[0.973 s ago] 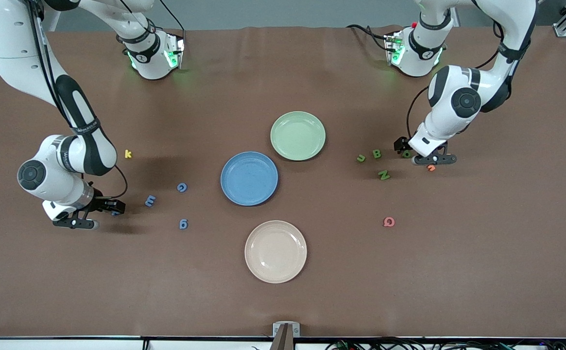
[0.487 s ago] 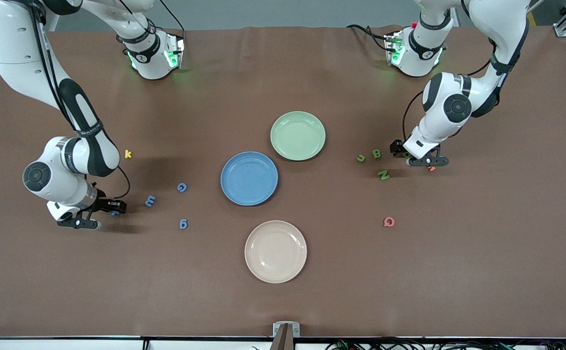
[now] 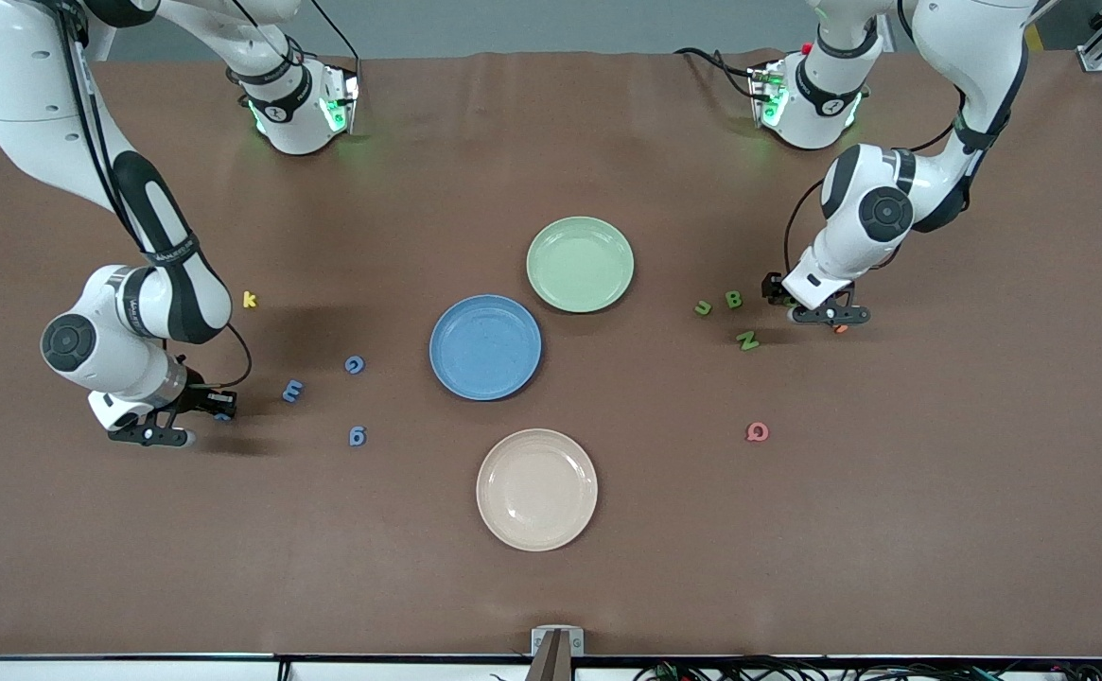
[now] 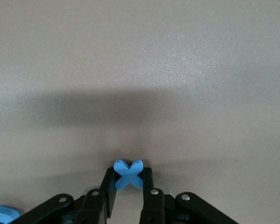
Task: Sort letters by color into matching plates
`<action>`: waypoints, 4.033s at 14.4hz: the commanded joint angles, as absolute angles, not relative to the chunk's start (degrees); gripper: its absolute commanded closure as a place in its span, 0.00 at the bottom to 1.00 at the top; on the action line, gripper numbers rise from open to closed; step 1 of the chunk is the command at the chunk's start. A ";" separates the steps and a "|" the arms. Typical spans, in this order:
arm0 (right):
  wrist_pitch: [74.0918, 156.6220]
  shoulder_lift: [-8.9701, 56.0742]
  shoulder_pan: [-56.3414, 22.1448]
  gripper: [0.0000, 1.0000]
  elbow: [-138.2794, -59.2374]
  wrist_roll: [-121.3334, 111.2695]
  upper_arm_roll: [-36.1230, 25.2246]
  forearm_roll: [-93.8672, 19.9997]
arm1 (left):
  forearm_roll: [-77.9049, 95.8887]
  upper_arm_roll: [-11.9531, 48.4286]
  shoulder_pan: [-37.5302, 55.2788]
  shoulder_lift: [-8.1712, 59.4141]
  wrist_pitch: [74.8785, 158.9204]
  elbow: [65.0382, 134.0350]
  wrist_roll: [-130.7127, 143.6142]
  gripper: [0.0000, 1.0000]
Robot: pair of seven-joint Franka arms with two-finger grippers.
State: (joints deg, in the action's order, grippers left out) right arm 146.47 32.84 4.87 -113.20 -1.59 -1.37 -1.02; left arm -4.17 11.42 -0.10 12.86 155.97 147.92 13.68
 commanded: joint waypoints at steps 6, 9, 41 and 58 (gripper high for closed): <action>131.18 26.65 0.19 1.00 -109.52 9.10 -0.70 -1.58 | -5.54 11.69 -0.97 13.27 157.85 148.36 14.24 0.51; 125.87 21.55 -8.66 1.00 -110.04 25.17 -0.44 -5.08 | -5.54 11.69 -0.97 13.27 157.85 148.36 14.24 0.63; 129.54 28.58 -25.68 0.00 -104.22 45.57 -1.23 -2.55 | -5.97 36.39 15.99 24.78 138.51 121.91 68.72 0.77; 152.75 24.78 -18.37 0.18 -127.09 27.60 -1.23 -2.55 | -15.12 36.47 14.25 27.70 139.14 119.44 73.74 0.04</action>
State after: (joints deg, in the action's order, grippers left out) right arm 151.80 24.98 -18.66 -125.89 28.03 -1.62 -3.20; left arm -14.07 36.31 16.66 30.63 140.18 119.25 73.83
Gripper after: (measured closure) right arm 0.022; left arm 0.101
